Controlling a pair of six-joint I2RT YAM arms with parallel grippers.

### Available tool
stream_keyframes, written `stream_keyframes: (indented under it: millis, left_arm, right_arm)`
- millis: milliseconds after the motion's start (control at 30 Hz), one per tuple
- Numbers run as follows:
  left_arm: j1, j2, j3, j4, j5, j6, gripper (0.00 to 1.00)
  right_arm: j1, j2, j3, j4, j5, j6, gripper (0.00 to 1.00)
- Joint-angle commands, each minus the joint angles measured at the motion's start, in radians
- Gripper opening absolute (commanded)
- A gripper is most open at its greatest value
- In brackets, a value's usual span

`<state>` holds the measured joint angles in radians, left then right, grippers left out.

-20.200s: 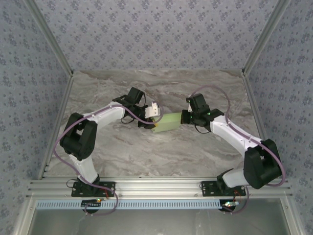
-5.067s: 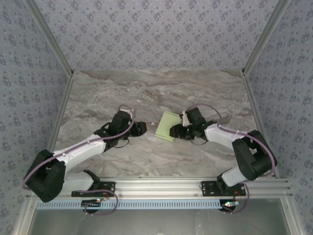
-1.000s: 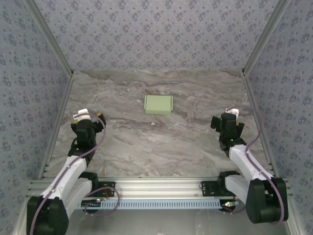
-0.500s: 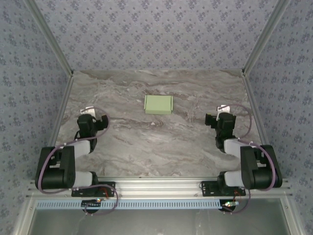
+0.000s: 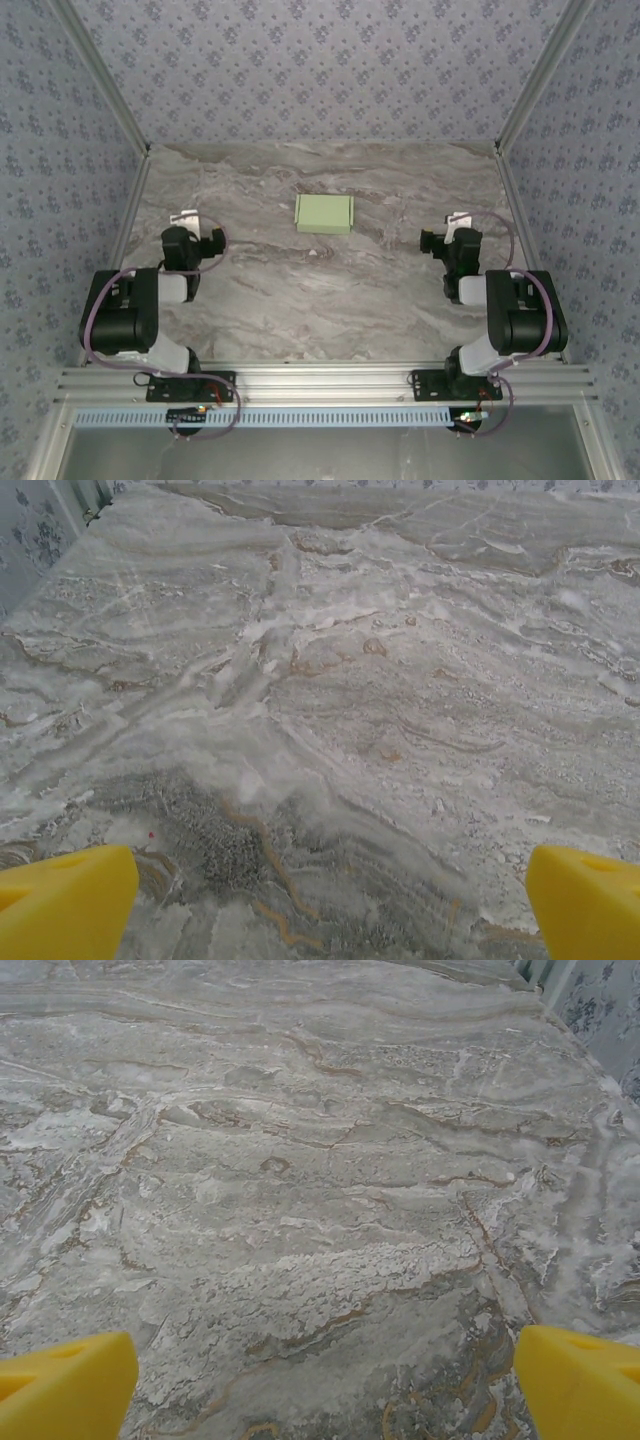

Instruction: Fold the paper box

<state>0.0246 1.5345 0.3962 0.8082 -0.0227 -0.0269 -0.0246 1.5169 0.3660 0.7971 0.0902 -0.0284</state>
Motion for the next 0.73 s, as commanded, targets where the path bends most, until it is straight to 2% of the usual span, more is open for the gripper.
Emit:
stream_keyframes:
  millis: [0, 700]
  left_arm:
    - [0.003, -0.003, 0.016, 0.001, 0.006, -0.001, 0.99]
    - [0.001, -0.001, 0.016, 0.003, 0.006, -0.001, 0.99]
  right_arm:
    - [-0.002, 0.005, 0.019, 0.008, -0.023, 0.013, 0.99]
    - [0.0, 0.006, 0.022, 0.002, -0.026, 0.01, 0.99]
